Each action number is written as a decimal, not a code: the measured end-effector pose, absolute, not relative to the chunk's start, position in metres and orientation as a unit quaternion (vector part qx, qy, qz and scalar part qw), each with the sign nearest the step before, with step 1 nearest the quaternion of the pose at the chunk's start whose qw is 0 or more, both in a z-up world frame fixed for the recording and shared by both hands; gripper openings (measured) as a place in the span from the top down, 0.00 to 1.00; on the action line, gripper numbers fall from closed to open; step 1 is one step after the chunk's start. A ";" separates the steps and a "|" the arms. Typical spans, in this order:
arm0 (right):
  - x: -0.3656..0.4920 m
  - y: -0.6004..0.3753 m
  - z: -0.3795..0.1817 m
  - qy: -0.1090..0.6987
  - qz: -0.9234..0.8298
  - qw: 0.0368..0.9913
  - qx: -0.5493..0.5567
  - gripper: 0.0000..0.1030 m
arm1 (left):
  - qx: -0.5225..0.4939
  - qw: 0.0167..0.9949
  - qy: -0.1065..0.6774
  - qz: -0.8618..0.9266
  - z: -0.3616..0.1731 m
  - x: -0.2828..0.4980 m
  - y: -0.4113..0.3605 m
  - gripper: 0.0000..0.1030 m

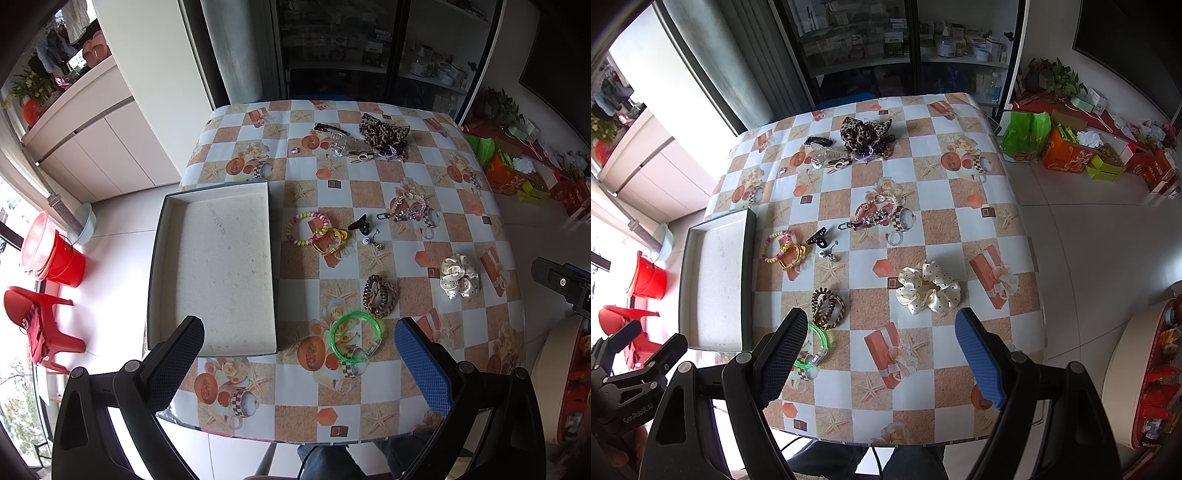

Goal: Organize jewelry
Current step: 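Grasp the green bangle with the left tool while the right tool grasps the cream scrunchie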

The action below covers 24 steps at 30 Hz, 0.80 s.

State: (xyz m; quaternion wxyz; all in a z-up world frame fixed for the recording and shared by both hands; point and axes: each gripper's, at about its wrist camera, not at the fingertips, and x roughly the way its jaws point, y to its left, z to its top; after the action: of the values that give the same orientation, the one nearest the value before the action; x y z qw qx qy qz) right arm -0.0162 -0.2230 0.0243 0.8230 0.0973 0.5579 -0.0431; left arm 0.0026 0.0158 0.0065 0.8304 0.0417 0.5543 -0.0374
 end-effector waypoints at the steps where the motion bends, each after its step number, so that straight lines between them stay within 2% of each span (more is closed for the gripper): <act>1: -0.017 -0.223 0.023 0.560 -0.044 0.822 0.098 0.18 | 0.042 0.829 0.556 -0.038 0.005 0.002 0.016 0.00; 10: -0.022 -0.234 -0.009 0.590 -0.053 0.798 0.109 0.18 | 0.049 0.814 0.576 -0.053 -0.040 -0.002 0.015 0.00; 20: -0.020 -0.248 -0.069 0.631 -0.062 0.763 0.126 0.18 | 0.083 0.792 0.595 -0.110 -0.098 0.004 -0.007 0.00; 22: -0.017 -0.250 -0.083 0.636 -0.065 0.758 0.125 0.18 | 0.089 0.786 0.599 -0.120 -0.111 0.008 -0.012 0.06; 24: -0.012 -0.252 -0.098 0.642 -0.068 0.754 0.125 0.18 | 0.093 0.781 0.604 -0.124 -0.125 0.012 -0.017 0.06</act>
State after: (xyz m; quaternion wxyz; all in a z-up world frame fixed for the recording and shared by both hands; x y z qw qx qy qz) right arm -0.0120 -0.2523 -0.0978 0.7538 0.1247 0.6415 -0.0682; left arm 0.0124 -0.0170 -0.1254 0.7813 0.0935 0.6044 -0.1244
